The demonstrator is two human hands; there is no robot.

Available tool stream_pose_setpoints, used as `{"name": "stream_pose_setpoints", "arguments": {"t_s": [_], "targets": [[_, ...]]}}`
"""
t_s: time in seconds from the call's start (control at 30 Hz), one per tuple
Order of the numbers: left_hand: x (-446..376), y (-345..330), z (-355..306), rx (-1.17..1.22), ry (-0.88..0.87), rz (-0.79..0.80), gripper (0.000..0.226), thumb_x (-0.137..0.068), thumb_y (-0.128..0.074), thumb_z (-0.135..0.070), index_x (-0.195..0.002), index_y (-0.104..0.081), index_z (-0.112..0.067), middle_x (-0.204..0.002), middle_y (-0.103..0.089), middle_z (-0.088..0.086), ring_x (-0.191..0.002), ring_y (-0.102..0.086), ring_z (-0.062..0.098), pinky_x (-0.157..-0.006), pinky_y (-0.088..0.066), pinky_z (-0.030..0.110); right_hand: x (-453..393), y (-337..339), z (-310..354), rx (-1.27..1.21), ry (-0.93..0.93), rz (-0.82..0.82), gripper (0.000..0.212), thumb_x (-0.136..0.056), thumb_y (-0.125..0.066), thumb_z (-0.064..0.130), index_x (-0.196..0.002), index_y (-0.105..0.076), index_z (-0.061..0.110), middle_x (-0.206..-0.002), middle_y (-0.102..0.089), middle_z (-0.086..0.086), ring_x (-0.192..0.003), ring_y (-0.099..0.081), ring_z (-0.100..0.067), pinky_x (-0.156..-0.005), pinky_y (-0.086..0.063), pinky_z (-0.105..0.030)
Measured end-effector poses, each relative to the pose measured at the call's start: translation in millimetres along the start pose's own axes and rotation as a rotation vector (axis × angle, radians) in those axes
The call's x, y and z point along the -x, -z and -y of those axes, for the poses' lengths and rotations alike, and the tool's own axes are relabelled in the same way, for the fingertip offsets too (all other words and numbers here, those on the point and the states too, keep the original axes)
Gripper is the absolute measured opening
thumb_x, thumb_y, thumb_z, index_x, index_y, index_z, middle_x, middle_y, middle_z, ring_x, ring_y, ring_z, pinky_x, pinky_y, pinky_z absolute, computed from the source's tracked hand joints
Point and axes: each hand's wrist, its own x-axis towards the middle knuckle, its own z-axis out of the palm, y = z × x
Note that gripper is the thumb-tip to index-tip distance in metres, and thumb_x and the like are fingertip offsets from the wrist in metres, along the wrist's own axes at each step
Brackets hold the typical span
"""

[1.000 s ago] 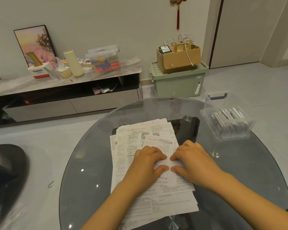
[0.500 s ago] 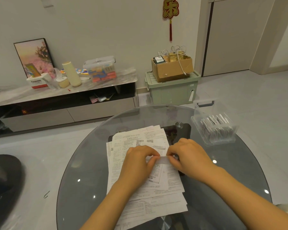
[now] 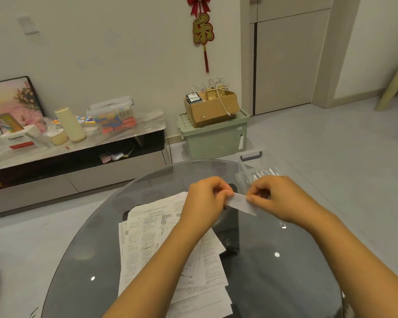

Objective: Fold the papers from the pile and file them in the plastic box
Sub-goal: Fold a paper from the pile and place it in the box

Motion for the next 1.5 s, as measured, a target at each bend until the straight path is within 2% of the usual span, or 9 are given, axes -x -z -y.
{"name": "stream_pose_setpoints", "arguments": {"t_s": [0.17, 0.33, 0.47, 0.6, 0.73, 0.83, 1.03, 1.4, 1.5], "targets": [[-26.4, -13.4, -16.2, -0.008, -0.065, 0.039, 0.016, -0.085, -0.062, -0.010, -0.074, -0.063, -0.020, -0.065, -0.061, -0.008, -0.065, -0.057, 0.006, -0.059, -0.038, 0.007, -6.7, 14.2, -15.6, -0.010, -0.088, -0.059, 0.008, -0.085, -0.063, 0.025, -0.080, -0.070, 0.024, -0.078, -0.067, 0.005, -0.073, -0.059, -0.011, -0.070, -0.050, -0.032], [-54.3, -28.3, -28.9, 0.043, -0.113, 0.076, 0.015, -0.085, -0.064, -0.010, -0.074, -0.064, -0.020, -0.069, -0.063, -0.007, -0.066, -0.058, 0.006, -0.060, -0.042, 0.005, -16.5, 27.5, -31.0, -0.059, -0.175, -0.131, 0.007, -0.085, -0.064, 0.024, -0.080, -0.069, 0.024, -0.077, -0.068, 0.002, -0.073, -0.061, -0.014, -0.069, -0.050, -0.032], [-76.7, -41.3, -31.9, 0.004, -0.176, 0.046, 0.006, -0.086, -0.064, -0.015, -0.086, -0.064, -0.021, -0.085, -0.063, -0.006, -0.071, -0.054, 0.004, -0.062, -0.040, 0.008, -24.6, 32.3, -43.9, -0.094, -0.248, -0.209, 0.008, -0.085, -0.064, 0.023, -0.081, -0.070, 0.023, -0.077, -0.067, 0.004, -0.072, -0.060, -0.010, -0.067, -0.050, -0.028], [-89.9, -56.1, -27.4, -0.148, -0.294, 0.066, 0.009, -0.091, -0.058, -0.023, -0.098, -0.061, -0.020, -0.093, -0.054, -0.008, -0.081, -0.053, 0.009, -0.075, -0.044, 0.024, -31.3, 36.7, -56.8, -0.100, -0.346, -0.403, 0.008, -0.085, -0.064, 0.020, -0.080, -0.070, 0.019, -0.073, -0.065, 0.004, -0.068, -0.056, -0.007, -0.056, -0.040, -0.015], [-97.4, -77.9, -21.5, -0.342, -0.536, 0.226, 0.022, -0.092, -0.048, -0.019, -0.102, -0.068, -0.022, -0.106, -0.063, -0.009, -0.106, -0.051, 0.012, -0.096, -0.027, 0.028, -32.8, 40.1, -68.5, -0.083, -0.420, -0.534, 0.011, -0.085, -0.061, 0.017, -0.082, -0.071, 0.016, -0.073, -0.066, 0.002, -0.072, -0.059, -0.014, -0.062, -0.043, -0.024], [-101.0, -89.1, -21.2, -0.403, -0.620, 0.324, 0.038, -0.088, -0.034, -0.027, -0.107, -0.067, -0.024, -0.113, -0.062, -0.011, -0.107, -0.048, 0.009, -0.087, -0.016, 0.025, -33.9, 38.1, -70.4, -0.071, -0.433, -0.530, 0.009, -0.083, -0.062, 0.016, -0.083, -0.071, 0.015, -0.072, -0.065, 0.003, -0.073, -0.060, -0.014, -0.065, -0.046, -0.025], [-109.7, -96.4, -16.9, -0.492, -0.698, 0.440, 0.072, -0.075, -0.005, -0.042, -0.114, -0.063, -0.026, -0.118, -0.056, -0.011, -0.097, -0.042, 0.009, -0.088, -0.022, 0.029, -36.4, 34.3, -67.1, 0.007, -0.434, -0.546, 0.009, -0.081, -0.061, 0.012, -0.081, -0.070, 0.013, -0.072, -0.066, -0.001, -0.074, -0.062, -0.020, -0.067, -0.051, -0.029], [-105.5, -89.3, -6.8, -0.509, -0.647, 0.402, 0.076, -0.073, 0.001, -0.043, -0.109, -0.064, -0.025, -0.108, -0.050, -0.005, -0.093, -0.037, 0.011, -0.093, -0.024, 0.031, -47.5, 16.0, -55.5, 0.314, -0.448, -0.389, 0.015, -0.084, -0.053, 0.008, -0.088, -0.068, 0.009, -0.087, -0.068, -0.007, -0.080, -0.061, -0.024, -0.066, -0.048, -0.032], [-104.2, -88.9, -3.6, -0.489, -0.652, 0.389, 0.075, -0.074, 0.000, -0.043, -0.109, -0.064, -0.027, -0.106, -0.050, -0.006, -0.091, -0.033, 0.008, -0.088, -0.019, 0.027, -53.4, 13.5, -49.7, 0.430, -0.502, -0.331, 0.013, -0.085, -0.054, 0.009, -0.090, -0.066, 0.012, -0.089, -0.064, -0.004, -0.075, -0.052, -0.021, -0.061, -0.039, -0.028]]}}
